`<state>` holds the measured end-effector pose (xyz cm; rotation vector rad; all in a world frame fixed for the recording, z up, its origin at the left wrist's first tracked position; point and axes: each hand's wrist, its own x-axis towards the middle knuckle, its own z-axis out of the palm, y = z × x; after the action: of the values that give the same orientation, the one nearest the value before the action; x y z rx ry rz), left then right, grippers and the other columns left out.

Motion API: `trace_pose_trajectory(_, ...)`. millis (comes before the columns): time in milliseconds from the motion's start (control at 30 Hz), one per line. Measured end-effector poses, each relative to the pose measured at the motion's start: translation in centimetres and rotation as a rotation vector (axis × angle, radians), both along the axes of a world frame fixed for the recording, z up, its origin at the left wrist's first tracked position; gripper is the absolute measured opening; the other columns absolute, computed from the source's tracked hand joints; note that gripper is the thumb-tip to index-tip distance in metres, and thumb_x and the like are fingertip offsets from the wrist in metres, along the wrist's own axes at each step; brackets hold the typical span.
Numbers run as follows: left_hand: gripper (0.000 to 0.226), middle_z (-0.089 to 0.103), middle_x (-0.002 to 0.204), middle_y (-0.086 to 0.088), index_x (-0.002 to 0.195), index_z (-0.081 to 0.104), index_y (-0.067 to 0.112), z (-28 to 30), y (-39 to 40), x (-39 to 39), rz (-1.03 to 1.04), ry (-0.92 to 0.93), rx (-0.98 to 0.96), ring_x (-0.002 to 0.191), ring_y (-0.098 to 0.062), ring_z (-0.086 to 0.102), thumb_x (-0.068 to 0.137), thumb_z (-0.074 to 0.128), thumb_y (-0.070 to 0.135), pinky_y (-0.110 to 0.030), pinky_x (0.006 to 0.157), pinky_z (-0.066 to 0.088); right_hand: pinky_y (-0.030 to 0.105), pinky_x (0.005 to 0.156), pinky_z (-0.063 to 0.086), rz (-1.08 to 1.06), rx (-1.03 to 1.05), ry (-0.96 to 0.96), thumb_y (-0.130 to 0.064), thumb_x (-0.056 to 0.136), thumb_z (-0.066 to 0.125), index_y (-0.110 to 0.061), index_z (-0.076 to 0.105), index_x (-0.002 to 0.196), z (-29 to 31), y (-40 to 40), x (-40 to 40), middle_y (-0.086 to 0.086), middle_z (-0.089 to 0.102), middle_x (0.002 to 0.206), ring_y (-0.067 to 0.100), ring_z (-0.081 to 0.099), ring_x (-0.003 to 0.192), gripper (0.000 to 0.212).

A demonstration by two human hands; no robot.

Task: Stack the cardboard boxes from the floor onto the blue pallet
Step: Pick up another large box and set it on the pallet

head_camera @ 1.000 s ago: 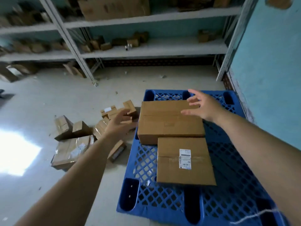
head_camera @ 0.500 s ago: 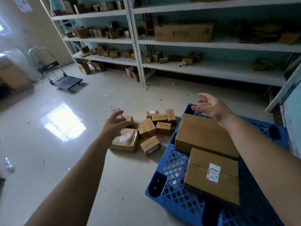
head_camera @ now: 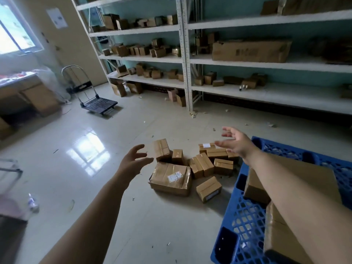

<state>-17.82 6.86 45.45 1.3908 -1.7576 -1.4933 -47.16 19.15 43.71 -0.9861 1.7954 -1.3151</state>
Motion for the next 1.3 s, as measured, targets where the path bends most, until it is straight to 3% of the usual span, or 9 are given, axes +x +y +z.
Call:
trace_pose_trajectory(267,0.060,0.053,0.130,-0.013,0.134,0.041,0.022,-2.4,-10.6,2.6,0.000,-0.036,-0.012,0.105,-0.024,0.052,0.080,0.068,0.016,-0.035,0.084,0.042,0.040,0.094,0.045,0.081,0.095,0.076,-0.029,0.072,0.073,-0.020,0.036,0.136,-2.9,-12.4,3.5,0.008,0.046,0.132,0.024,0.046,0.118,0.074)
trace_pose_trajectory(467,0.062,0.054,0.129,-0.012,0.135,0.042,0.021,-2.8,-20.9,1.2,0.009,-0.066,-0.049,0.105,-0.023,0.052,0.080,0.068,0.017,-0.033,0.084,0.042,0.035,0.086,0.044,0.126,0.113,0.123,-0.032,0.070,0.076,-0.022,0.036,0.136,-4.5,-23.4,1.2,0.007,0.044,0.134,0.019,0.044,0.111,0.078)
trace_pose_trajectory(867,0.065,0.053,0.129,-0.013,0.136,0.042,0.019,-6.2,-37.6,-3.0,-0.107,-0.163,-0.045,0.109,-0.030,0.057,0.078,0.070,0.014,-0.031,0.082,0.045,0.036,0.088,0.042,0.137,0.260,0.172,-0.028,0.069,0.078,-0.021,0.035,0.137,-8.2,-39.1,-0.5,0.007,0.044,0.134,0.020,0.044,0.114,0.081)
trace_pose_trajectory(1000,0.066,0.053,0.129,-0.011,0.136,0.042,0.020,-10.9,-44.7,-4.1,-0.198,-0.233,-0.021,0.113,-0.032,0.055,0.077,0.071,0.014,-0.035,0.085,0.048,0.035,0.093,0.041,0.075,0.321,0.151,-0.026,0.063,0.082,-0.019,0.035,0.138,-12.4,-42.4,-0.7,0.006,0.045,0.131,0.020,0.045,0.113,0.088)
trace_pose_trajectory(1100,0.066,0.053,0.128,-0.011,0.135,0.044,0.021,-16.0,-49.7,-5.6,-0.237,-0.251,-0.003,0.113,-0.031,0.054,0.076,0.072,0.012,-0.029,0.072,0.047,0.029,0.092,0.037,0.006,0.371,0.071,-0.023,0.061,0.083,-0.017,0.034,0.139,-17.5,-44.6,-1.2,0.007,0.043,0.131,0.018,0.042,0.115,0.092)
trace_pose_trajectory(1300,0.067,0.052,0.129,-0.012,0.134,0.044,0.021,-34.4,-54.4,-7.8,-0.256,-0.292,0.040,0.114,-0.030,0.051,0.074,0.073,0.010,-0.033,0.077,0.047,0.033,0.094,0.040,-0.096,0.445,0.115,-0.028,0.061,0.083,-0.021,0.033,0.139,-33.8,-48.6,-2.1,0.006,0.043,0.138,0.020,0.044,0.121,0.093)
